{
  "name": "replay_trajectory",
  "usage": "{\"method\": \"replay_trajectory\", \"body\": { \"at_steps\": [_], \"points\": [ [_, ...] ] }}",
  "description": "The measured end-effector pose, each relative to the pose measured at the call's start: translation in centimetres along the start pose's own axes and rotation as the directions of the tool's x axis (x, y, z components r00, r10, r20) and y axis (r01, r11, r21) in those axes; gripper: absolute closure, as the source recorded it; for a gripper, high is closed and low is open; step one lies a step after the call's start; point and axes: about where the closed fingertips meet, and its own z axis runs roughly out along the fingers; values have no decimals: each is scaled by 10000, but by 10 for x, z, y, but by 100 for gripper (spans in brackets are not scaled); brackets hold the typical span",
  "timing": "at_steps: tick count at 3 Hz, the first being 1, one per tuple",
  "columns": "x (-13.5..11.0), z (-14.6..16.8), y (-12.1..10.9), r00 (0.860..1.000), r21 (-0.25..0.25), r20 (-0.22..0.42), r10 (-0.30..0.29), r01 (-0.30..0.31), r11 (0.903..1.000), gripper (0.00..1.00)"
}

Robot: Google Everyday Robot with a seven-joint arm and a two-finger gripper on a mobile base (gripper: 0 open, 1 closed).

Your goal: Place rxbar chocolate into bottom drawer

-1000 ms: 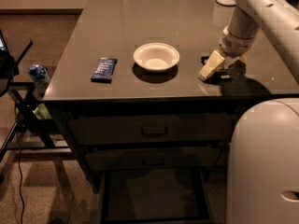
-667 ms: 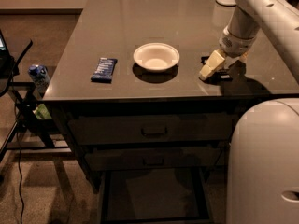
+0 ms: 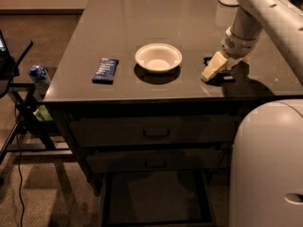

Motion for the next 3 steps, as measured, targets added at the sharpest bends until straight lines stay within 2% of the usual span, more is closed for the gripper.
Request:
{"method": "replay_trajectory", "body": {
  "at_steps": [3],
  "points": [
    [-5, -33, 0, 10000, 2, 3, 3, -3, 10000, 100]
  ]
}}
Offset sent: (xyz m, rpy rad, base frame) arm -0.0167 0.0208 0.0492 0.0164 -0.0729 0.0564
